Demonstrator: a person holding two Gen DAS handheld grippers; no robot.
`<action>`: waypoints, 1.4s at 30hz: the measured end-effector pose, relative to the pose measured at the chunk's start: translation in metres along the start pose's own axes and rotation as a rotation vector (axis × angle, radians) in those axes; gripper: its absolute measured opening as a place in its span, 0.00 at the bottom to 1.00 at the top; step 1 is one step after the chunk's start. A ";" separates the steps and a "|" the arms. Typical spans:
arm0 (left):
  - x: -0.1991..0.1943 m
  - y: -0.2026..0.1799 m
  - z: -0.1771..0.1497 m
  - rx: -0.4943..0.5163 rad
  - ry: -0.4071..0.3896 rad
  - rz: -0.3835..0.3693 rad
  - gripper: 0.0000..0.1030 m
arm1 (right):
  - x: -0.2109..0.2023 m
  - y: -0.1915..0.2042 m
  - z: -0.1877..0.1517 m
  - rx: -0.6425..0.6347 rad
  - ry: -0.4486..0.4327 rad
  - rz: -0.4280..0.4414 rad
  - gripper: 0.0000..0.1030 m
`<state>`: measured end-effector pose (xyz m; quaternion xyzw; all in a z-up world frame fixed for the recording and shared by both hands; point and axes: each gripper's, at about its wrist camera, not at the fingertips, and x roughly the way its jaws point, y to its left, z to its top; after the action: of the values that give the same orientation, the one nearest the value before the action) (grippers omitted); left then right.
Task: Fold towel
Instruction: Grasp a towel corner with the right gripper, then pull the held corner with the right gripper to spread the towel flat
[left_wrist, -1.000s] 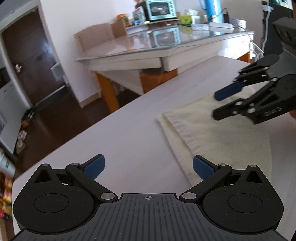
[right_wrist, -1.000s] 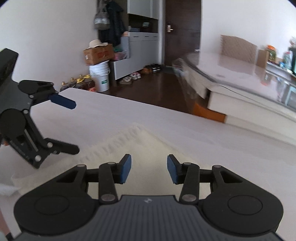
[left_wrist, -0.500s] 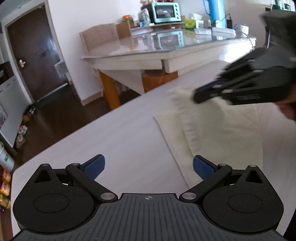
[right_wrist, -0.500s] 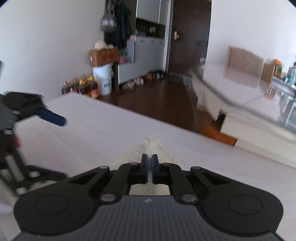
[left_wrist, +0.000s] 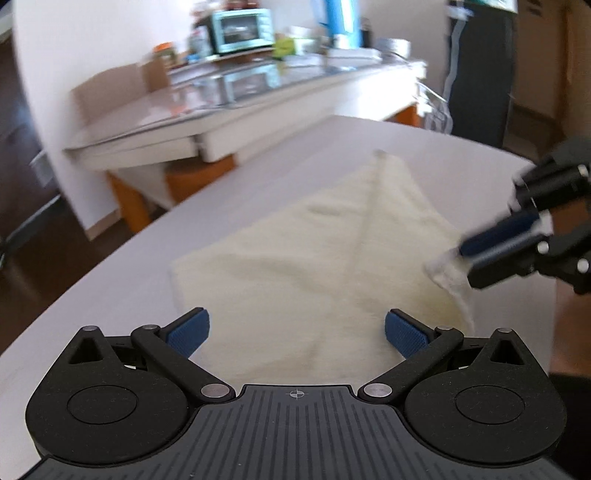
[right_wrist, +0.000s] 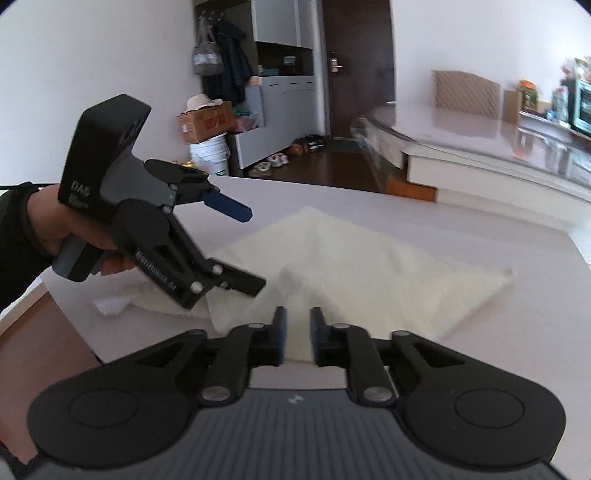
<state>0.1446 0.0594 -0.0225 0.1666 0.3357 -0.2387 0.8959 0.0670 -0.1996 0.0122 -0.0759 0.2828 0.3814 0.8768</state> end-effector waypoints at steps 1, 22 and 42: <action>0.001 -0.003 0.000 -0.003 0.000 -0.003 1.00 | -0.003 0.001 -0.003 -0.027 -0.006 -0.021 0.42; -0.018 -0.031 0.000 0.056 0.011 -0.041 1.00 | 0.006 0.047 -0.007 -0.697 0.035 0.019 0.23; -0.075 -0.004 -0.032 -0.012 0.070 0.165 1.00 | -0.051 0.024 -0.024 -0.424 0.014 -0.019 0.17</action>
<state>0.0759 0.0944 0.0051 0.1967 0.3534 -0.1561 0.9011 0.0113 -0.2232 0.0221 -0.2640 0.2015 0.4234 0.8429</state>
